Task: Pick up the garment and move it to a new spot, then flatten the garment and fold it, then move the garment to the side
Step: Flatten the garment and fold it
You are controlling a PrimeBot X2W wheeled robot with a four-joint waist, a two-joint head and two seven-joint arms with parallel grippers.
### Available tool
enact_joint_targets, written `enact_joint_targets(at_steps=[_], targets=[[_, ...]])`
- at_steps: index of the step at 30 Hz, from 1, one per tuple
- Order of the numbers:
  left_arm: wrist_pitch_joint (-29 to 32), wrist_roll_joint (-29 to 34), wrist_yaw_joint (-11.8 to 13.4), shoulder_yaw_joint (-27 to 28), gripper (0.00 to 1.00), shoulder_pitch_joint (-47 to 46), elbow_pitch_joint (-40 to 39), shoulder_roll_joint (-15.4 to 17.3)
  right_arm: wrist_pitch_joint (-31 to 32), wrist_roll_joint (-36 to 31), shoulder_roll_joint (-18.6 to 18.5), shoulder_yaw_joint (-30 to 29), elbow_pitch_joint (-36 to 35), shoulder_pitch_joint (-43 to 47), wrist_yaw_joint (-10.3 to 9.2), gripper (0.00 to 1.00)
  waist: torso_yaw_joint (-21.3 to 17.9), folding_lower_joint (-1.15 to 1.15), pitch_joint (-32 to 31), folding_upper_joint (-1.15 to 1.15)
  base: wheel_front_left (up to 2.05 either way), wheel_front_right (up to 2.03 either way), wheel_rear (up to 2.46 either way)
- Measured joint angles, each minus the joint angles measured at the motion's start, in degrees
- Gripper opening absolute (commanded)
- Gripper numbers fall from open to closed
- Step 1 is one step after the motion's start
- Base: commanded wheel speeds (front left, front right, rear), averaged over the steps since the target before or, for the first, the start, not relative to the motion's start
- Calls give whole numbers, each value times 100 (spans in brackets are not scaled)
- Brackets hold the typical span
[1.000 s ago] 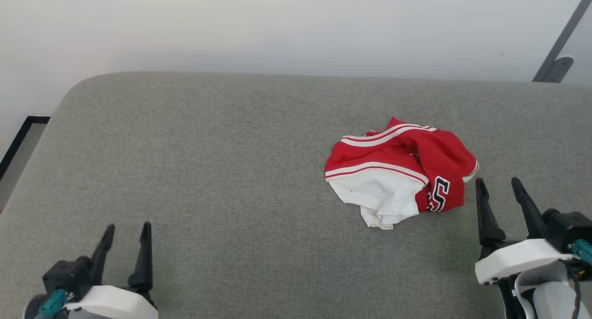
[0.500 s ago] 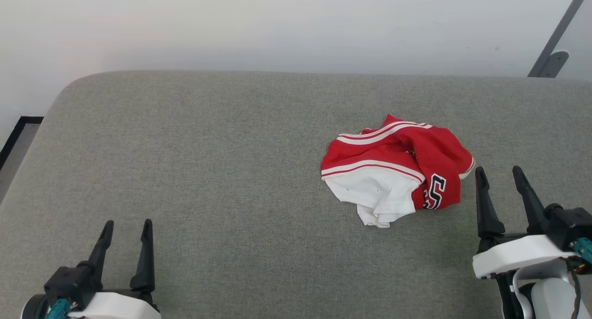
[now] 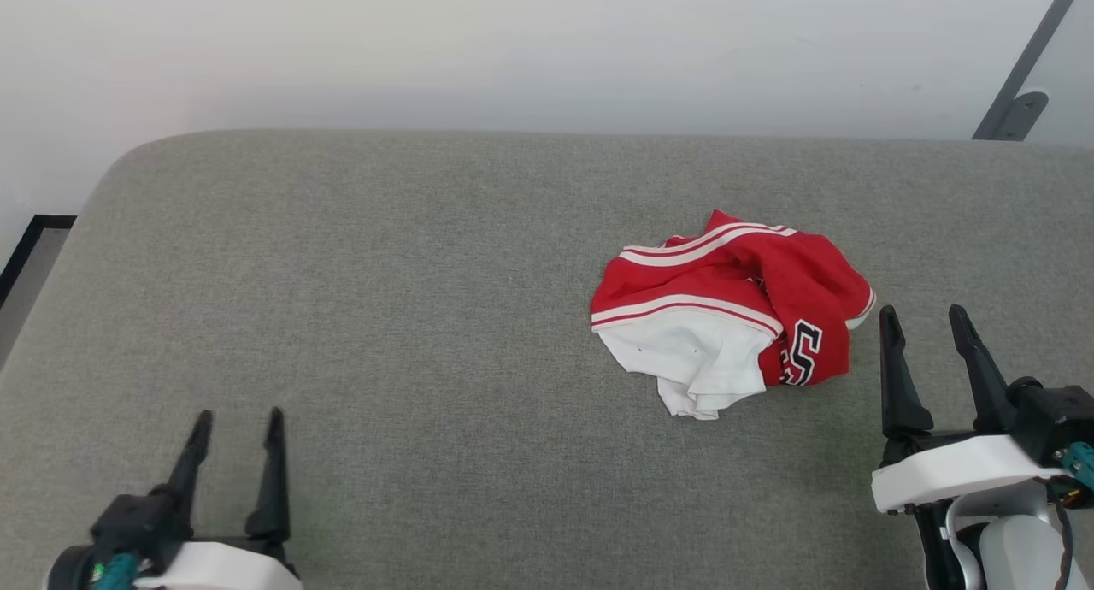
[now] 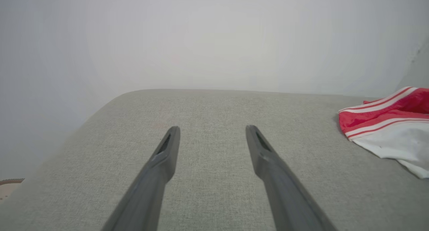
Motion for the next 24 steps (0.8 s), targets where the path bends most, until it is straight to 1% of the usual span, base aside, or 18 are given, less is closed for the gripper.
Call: enact_joint_targets(at_steps=[3, 5, 9, 13, 16, 17, 19, 22, 24], targets=[[0, -35, -1, -327, 100, -73, 25, 99, 0, 1, 20, -19, -20, -1, 0, 100, -10, 0, 34, 0, 0, 0, 0], [1, -176, -1, -684, 100, -265, 65, 278, 0, 2, 32, -62, -32, -1, 0, 100, 5, 0, 54, 0, 0, 0, 0], [125, -411, -10, -1543, 100, -1049, 125, 962, 0, 2, 45, -96, -84, -11, 0, 100, 38, 0, 147, 0, 0, 0, 0], [732, -842, -20, -2453, 100, -2135, 132, 1499, 0, 3, 71, -82, -141, -176, 0, 100, 4, 0, 324, 0, 0, 0, 0], [1452, -1323, -19, -3138, 100, -2864, 290, 1771, 1, 4, 108, -37, -165, -315, 0, 100, -78, 0, 469, 0, 0, 0, 0], [1708, -1530, -24, -3322, 100, -3093, 388, 1791, 1, 10, 118, -27, -177, -369, 0, 100, -115, 0, 520, 0, 0, 0, 0], [2438, -2054, -18, -3855, 100, -3478, 549, 1882, 1, 30, 146, -8, -180, -469, 0, 100, -211, 0, 619, 0, 0, 0, 0], [3488, -3140, -20, -4387, 100, -3841, 731, 1830, 1, 45, 181, -13, -163, -556, 0, 100, -375, 0, 776, 0, 0, 0, 0], [4117, -3718, -20, -4522, 100, -4092, 866, 1839, 1, 67, 201, -46, -164, -604, 0, 100, -495, 0, 885, 0, 0, 0, 0]])
